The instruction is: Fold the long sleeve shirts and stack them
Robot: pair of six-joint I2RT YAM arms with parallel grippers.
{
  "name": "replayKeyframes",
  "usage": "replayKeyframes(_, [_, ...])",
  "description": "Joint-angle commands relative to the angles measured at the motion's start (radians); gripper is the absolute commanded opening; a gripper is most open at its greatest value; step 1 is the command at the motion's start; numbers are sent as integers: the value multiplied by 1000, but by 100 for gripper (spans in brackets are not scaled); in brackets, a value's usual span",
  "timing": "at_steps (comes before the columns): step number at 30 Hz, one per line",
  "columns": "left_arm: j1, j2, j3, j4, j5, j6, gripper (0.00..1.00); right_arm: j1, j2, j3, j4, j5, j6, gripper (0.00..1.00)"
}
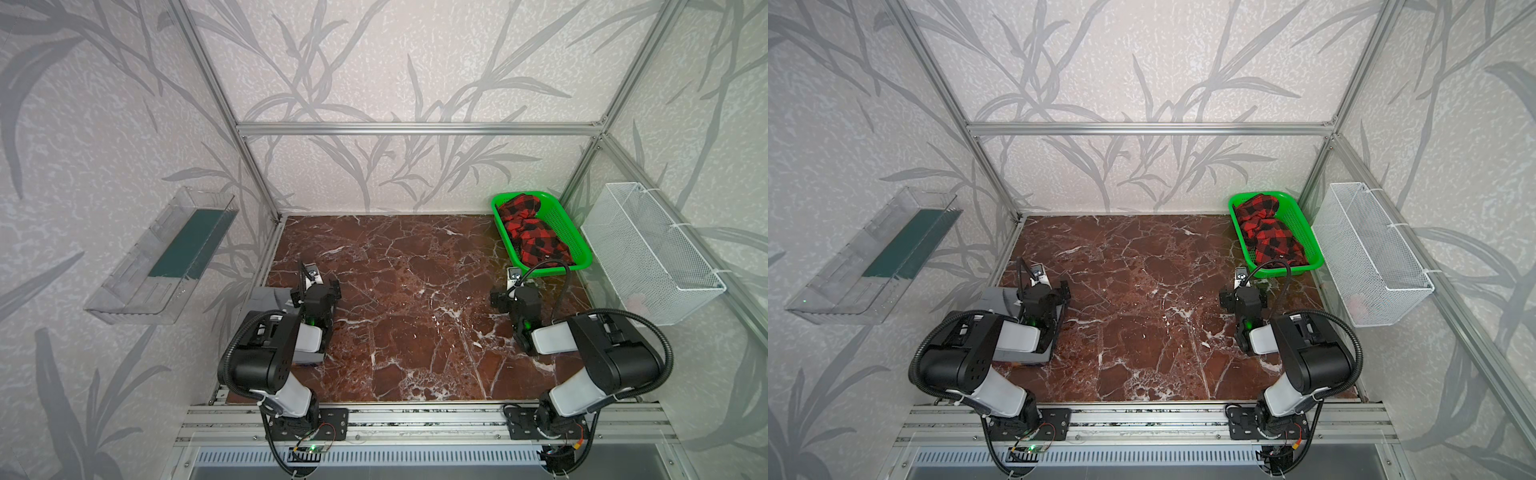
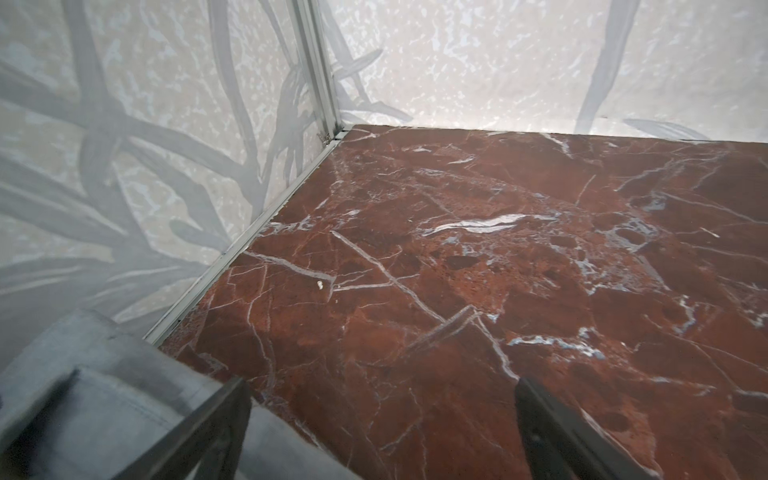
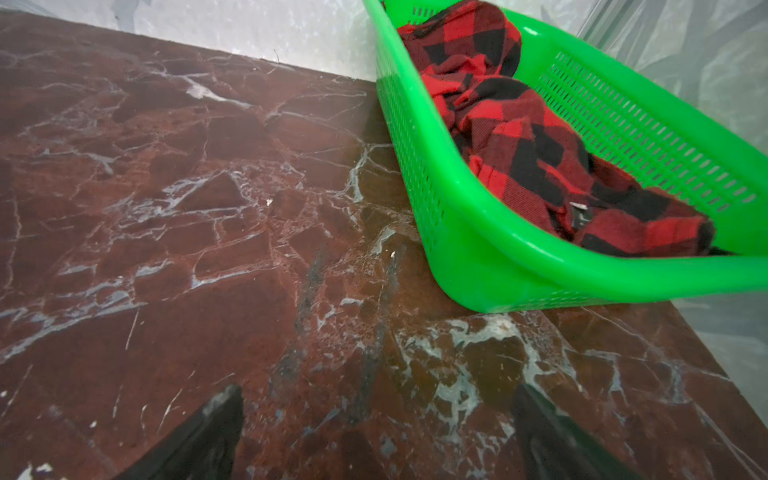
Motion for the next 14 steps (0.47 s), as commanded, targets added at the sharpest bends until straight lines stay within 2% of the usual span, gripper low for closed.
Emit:
replayKeyframes(1, [0, 5, -11, 93, -32, 39, 99, -7, -2, 26, 99, -19, -11, 99])
replayKeyframes(14, [7, 1, -6, 76, -21, 34, 99, -13, 2, 19, 117, -34, -16, 99])
